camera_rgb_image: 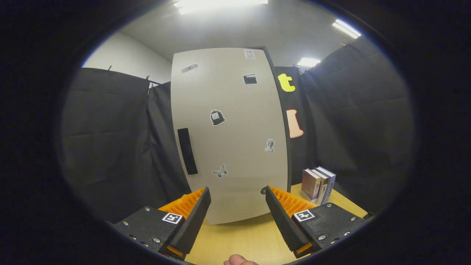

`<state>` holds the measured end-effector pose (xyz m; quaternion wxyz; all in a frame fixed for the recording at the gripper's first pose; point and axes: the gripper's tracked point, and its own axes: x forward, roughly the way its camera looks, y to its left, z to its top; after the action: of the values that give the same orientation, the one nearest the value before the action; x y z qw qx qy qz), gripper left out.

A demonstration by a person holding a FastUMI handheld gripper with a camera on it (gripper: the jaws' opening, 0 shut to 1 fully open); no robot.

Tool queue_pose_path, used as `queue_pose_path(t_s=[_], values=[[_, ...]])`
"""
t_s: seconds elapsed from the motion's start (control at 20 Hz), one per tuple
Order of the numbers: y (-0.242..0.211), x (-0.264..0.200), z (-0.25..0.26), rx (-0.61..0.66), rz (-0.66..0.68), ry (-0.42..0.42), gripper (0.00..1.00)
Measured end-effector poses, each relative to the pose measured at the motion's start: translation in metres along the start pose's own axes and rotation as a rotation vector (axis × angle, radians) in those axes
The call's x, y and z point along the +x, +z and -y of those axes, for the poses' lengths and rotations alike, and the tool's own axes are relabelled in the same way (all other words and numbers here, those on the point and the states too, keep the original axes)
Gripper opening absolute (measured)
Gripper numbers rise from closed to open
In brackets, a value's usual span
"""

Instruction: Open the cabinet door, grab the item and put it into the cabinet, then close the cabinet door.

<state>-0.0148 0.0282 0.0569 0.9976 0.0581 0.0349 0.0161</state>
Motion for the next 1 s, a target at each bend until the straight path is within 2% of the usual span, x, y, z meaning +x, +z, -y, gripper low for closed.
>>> queue_pose_path(t_s=[1.0], values=[[0.0063, 0.0014, 0.0011, -0.044, 0.026, 0.006, 0.93]])
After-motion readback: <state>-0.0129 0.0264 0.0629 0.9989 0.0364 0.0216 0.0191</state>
